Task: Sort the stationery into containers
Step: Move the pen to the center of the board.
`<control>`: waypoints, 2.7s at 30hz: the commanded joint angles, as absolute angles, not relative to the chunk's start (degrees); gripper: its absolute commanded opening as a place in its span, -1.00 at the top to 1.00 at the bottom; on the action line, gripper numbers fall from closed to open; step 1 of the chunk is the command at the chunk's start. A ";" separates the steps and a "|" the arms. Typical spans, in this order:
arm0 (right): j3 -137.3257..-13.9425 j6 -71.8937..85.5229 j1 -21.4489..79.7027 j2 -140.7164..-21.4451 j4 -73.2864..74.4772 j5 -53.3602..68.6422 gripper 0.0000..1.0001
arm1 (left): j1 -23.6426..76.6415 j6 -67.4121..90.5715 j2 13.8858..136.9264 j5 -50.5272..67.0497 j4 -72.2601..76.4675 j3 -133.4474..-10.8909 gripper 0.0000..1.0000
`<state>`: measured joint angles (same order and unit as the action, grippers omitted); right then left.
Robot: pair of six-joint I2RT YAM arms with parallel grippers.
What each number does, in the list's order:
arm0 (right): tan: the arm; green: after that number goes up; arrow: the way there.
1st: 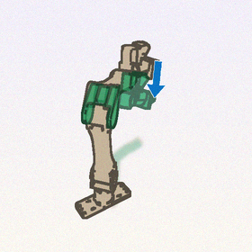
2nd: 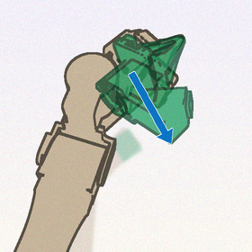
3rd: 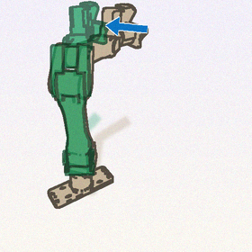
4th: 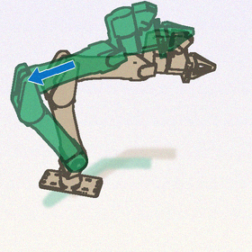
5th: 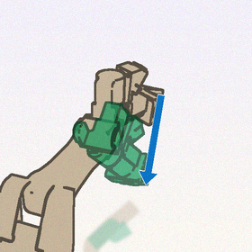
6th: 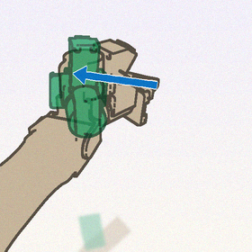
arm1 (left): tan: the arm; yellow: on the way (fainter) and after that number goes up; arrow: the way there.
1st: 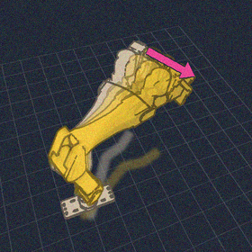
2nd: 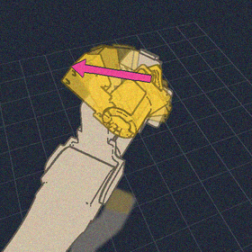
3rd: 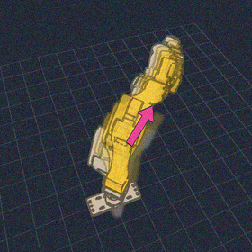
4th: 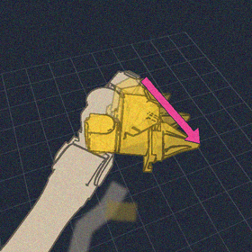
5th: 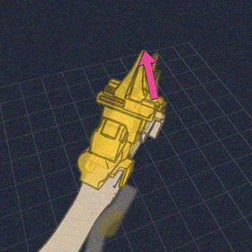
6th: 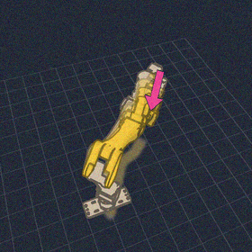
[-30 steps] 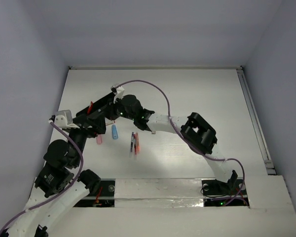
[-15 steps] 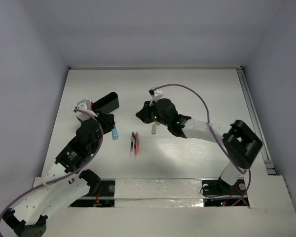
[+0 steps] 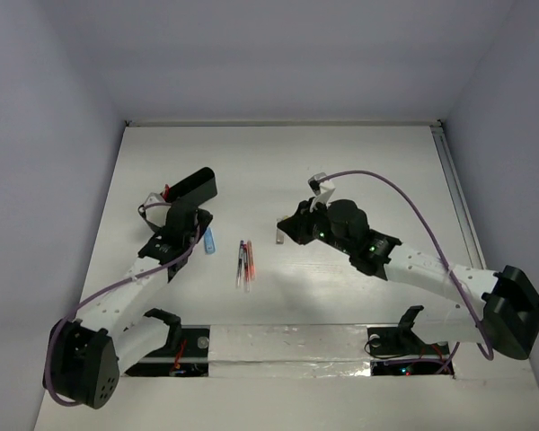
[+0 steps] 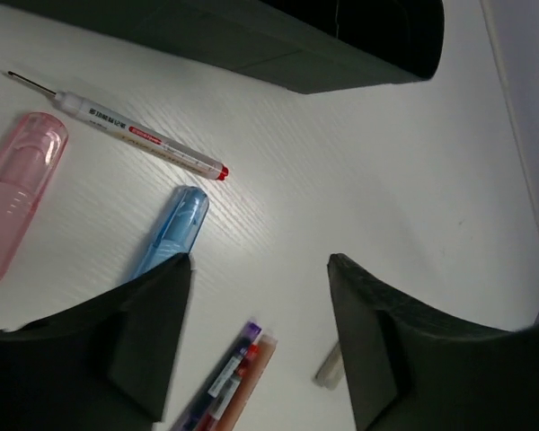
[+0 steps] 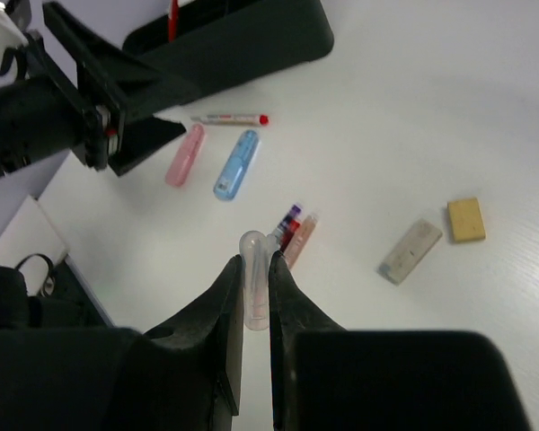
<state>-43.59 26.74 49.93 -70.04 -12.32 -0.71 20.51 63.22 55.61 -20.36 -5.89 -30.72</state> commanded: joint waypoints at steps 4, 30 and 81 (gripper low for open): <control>-41.84 25.66 50.27 -67.24 -11.87 3.42 1.00 | 18.11 71.01 58.35 -21.79 2.28 -28.83 -0.31; -40.61 26.19 50.27 -63.19 -12.48 10.01 1.00 | 17.49 87.71 81.03 -32.43 -14.39 -39.54 -0.15; -38.76 26.46 50.27 -55.02 -10.99 11.78 1.00 | 21.36 93.69 79.71 -35.07 -20.48 -40.16 -0.22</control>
